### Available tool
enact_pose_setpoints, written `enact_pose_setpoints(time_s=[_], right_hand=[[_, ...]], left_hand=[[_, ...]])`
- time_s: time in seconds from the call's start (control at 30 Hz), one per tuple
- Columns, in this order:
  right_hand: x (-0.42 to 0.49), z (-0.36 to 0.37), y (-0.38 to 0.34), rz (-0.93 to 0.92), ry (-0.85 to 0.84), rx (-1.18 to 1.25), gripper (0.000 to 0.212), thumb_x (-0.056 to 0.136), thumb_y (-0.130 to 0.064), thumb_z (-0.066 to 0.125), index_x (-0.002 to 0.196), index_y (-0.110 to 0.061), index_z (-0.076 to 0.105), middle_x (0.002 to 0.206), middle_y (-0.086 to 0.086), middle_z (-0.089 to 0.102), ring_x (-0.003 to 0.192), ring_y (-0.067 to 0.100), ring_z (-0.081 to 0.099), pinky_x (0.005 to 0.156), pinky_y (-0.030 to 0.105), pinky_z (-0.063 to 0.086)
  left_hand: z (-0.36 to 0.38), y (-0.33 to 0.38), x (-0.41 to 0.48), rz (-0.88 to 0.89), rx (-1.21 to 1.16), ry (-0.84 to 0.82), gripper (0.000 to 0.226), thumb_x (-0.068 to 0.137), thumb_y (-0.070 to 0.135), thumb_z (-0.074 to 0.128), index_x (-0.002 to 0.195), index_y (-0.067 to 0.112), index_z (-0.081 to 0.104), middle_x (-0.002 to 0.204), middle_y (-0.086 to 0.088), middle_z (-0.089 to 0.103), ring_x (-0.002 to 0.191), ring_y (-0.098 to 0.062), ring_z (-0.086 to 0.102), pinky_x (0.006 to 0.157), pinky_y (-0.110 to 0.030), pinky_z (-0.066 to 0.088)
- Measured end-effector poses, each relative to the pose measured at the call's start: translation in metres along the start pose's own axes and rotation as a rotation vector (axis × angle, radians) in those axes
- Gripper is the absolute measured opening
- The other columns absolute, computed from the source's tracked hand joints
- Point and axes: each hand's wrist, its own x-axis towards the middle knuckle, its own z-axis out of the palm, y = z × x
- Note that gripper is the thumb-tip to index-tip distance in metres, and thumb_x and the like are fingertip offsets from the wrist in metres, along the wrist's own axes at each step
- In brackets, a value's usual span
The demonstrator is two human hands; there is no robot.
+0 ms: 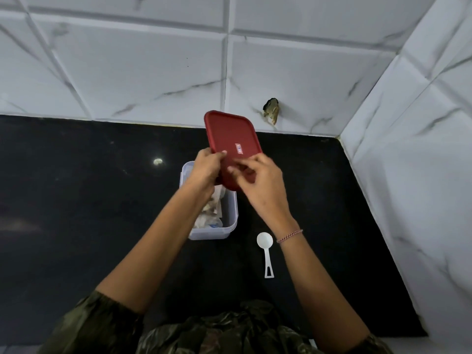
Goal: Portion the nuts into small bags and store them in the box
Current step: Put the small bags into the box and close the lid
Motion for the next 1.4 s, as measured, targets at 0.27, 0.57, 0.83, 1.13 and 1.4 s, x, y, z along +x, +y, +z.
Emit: enact_pose_setpoints(time_s=[0.27,0.57,0.83,1.13,1.4], right_hand=[[0.0,0.008,0.027,0.468,-0.152,0.277,0.046,0.085,-0.021,0.069,0.128,-0.009,0.056,0.101,0.001,0.064,0.089,0.007,0.059,0.081,0.02,0.052],[-0.029,0.032,0.026,0.553,-0.143,0.311,0.04,0.082,-0.025,0.071,0.119,-0.01,0.064,0.101,0.003,0.069,0.09,0.015,0.066,0.083,0.034,0.056],[-0.039,0.046,0.023,0.513,-0.087,0.193,0.032,0.084,-0.025,0.069,0.114,-0.014,0.066,0.093,-0.008,0.059,0.078,0.0,0.056,0.063,0.005,0.042],[-0.035,0.058,0.026,0.576,-0.118,0.265,0.036,0.092,-0.03,0.058,0.125,-0.015,0.057,0.12,0.0,0.059,0.101,0.006,0.055,0.082,0.016,0.045],[-0.027,0.059,0.026,0.586,-0.243,0.272,0.043,0.098,-0.028,0.046,0.138,-0.014,0.045,0.119,0.001,0.048,0.108,0.013,0.052,0.094,0.027,0.045]], left_hand=[[-0.056,-0.018,0.0,-0.044,0.089,0.01,0.027,0.102,0.01,0.039,0.128,0.01,0.044,0.102,-0.004,0.061,0.084,-0.015,0.061,0.063,-0.03,0.05],[-0.086,-0.056,-0.013,0.303,0.973,0.293,0.046,0.099,0.031,0.048,0.14,0.01,0.046,0.117,-0.015,0.052,0.1,-0.027,0.057,0.077,-0.03,0.042],[-0.092,-0.082,-0.021,0.302,1.101,0.41,0.041,0.101,0.03,0.041,0.135,0.01,0.053,0.121,-0.01,0.048,0.11,-0.024,0.05,0.074,-0.034,0.045],[-0.088,-0.078,-0.008,0.264,1.084,0.393,0.045,0.103,0.035,0.032,0.144,0.018,0.042,0.117,-0.01,0.056,0.096,-0.026,0.061,0.07,-0.033,0.043],[-0.089,-0.079,0.001,0.236,1.066,0.373,0.044,0.103,0.037,0.032,0.143,0.024,0.043,0.116,-0.009,0.058,0.101,-0.027,0.059,0.071,-0.032,0.037]])
